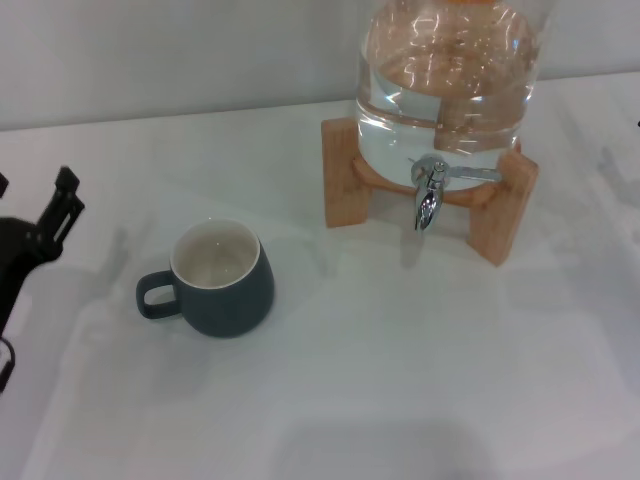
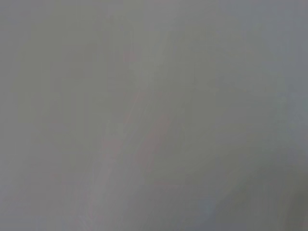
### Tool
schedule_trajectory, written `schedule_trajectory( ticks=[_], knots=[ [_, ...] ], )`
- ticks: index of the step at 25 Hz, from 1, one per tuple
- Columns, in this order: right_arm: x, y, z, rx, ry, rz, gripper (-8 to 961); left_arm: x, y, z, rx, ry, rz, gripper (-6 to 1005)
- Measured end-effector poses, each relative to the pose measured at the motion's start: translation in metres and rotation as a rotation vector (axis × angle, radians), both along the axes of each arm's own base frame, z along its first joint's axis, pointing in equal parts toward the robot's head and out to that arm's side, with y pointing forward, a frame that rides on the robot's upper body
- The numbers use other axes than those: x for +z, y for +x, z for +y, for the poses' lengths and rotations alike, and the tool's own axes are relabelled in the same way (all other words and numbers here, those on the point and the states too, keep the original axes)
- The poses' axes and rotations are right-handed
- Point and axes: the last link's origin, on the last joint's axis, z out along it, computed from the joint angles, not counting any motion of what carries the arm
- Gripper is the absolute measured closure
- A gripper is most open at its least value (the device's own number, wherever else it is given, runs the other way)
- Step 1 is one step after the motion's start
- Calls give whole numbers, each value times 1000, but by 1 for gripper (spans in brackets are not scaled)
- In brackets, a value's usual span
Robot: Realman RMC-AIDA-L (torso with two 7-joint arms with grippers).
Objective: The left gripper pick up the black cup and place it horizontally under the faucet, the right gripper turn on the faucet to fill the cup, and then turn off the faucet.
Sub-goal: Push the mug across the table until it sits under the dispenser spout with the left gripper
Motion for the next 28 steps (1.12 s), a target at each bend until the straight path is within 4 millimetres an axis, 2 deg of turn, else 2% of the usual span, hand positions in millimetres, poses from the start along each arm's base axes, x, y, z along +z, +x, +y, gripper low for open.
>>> schedule_trajectory(
  ticks=[3,14,28],
  knots=[
    [1,0,1,2,1,-4,111,-3,-3,-14,-35,-12,39,117],
    [2,-1,4,2,-12,-16,111,-13,-14,-37,-17,-63,44,117],
    [5,-7,16,16,-30,-49,112,-29,-16,-55,-24,-156,50,117]
  ],
)
